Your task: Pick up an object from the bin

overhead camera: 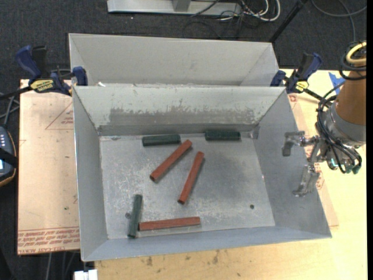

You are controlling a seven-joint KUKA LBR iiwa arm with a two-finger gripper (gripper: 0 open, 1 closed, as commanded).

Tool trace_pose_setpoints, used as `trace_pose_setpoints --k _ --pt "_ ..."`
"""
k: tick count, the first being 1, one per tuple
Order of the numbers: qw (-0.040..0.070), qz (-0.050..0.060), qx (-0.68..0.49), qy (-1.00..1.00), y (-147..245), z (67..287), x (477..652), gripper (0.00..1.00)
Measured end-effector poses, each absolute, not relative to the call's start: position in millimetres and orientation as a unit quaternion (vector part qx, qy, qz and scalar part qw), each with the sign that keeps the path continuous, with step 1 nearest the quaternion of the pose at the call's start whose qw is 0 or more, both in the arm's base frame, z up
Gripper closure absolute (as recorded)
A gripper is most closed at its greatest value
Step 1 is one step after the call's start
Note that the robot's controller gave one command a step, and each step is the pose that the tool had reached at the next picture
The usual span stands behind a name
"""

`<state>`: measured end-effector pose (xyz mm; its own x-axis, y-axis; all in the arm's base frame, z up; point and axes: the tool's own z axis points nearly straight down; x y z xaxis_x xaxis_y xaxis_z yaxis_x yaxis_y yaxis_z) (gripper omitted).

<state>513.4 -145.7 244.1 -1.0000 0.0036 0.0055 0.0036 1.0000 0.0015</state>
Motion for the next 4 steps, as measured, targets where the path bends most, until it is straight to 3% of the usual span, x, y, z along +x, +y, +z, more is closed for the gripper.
trace_pose_setpoints --k 1,2,3,4 --pt "-0.001 0.000 0.000 -1.000 -145.0 247.6 515.0 0.00" --pt "-0.003 0.000 0.000 -1.000 -152.9 179.0 501.2 0.00" --pt "0.002 -0.001 0.006 -1.000 -146.5 141.7 502.4 0.00" --pt "-0.001 0.001 -0.087 -0.996 -115.7 139.3 518.6 0.00"
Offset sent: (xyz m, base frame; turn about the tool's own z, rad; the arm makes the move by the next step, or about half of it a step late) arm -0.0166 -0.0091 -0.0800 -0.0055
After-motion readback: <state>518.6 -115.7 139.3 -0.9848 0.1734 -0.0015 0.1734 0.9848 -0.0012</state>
